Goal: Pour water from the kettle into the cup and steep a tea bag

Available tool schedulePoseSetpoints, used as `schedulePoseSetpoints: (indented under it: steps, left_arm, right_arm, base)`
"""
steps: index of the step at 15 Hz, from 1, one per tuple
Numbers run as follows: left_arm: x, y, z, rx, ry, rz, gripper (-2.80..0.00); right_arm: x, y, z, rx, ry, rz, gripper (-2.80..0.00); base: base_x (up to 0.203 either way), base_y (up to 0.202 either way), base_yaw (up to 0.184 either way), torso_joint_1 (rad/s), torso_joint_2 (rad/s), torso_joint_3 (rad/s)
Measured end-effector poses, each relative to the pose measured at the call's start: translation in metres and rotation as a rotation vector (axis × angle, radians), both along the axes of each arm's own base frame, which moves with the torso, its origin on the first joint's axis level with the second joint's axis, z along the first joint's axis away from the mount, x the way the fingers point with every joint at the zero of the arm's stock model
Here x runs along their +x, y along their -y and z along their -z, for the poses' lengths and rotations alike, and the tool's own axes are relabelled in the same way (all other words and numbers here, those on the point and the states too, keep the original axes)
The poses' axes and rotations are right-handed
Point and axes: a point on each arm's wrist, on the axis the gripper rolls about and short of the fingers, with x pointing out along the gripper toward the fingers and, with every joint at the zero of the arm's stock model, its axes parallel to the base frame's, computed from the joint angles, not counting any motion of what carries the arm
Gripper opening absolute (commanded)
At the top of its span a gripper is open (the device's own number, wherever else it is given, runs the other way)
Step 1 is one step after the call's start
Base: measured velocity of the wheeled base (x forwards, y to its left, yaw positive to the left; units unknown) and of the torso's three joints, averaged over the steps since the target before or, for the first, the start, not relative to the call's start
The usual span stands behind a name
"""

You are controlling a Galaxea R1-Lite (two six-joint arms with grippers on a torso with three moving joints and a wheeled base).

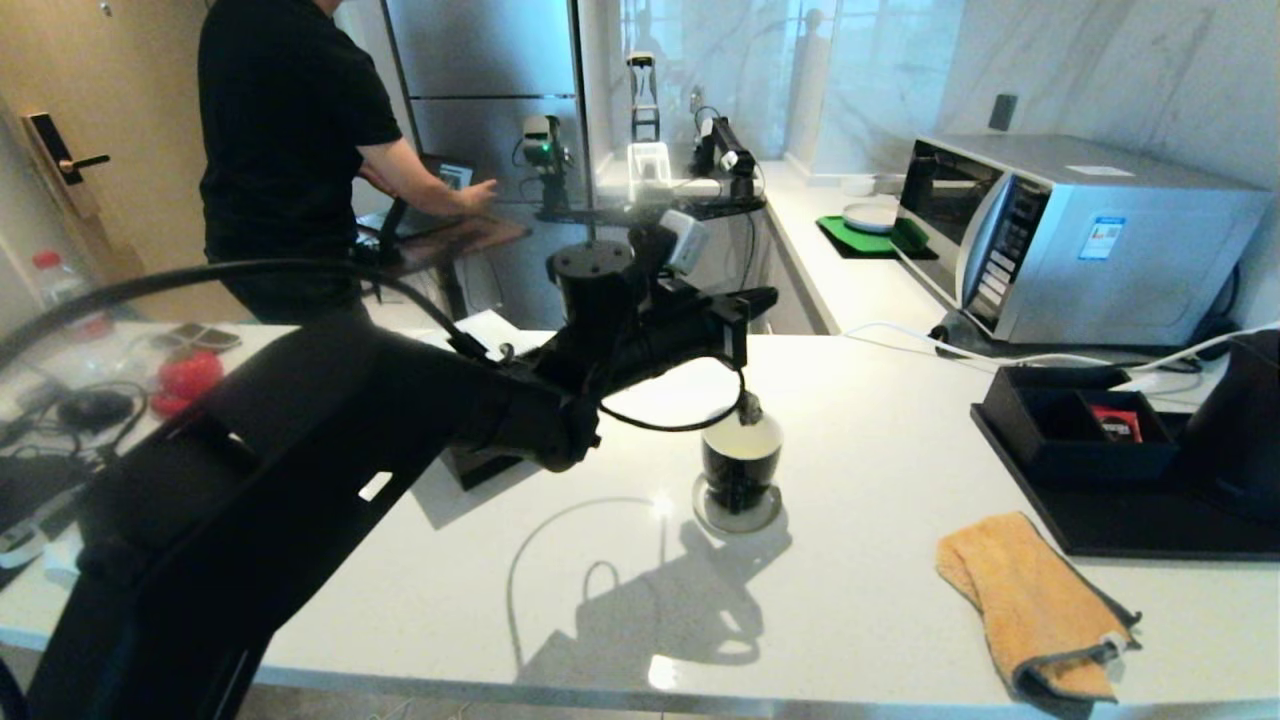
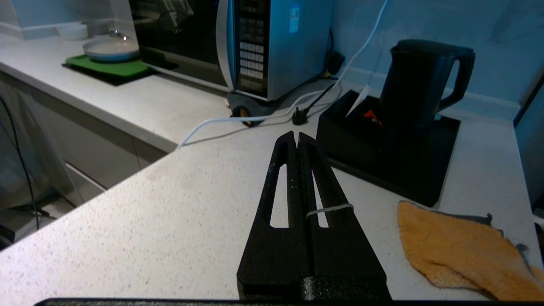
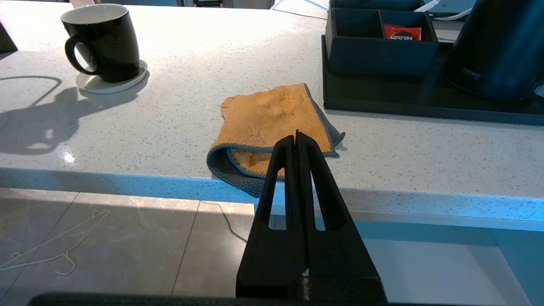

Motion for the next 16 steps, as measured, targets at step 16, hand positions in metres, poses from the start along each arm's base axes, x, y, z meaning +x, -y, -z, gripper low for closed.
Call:
schedulePoseSetpoints:
  steps: [16]
  left_arm:
    - [0.002,0.005,0.064,0.062,-0.065,-0.001,-2.8]
  right_arm:
    - [0.0,0.0,0.0,0.0,0.0,0.0,-2.8]
  base:
    - [0.0,0.0,0.0,0.0,0.0,0.0]
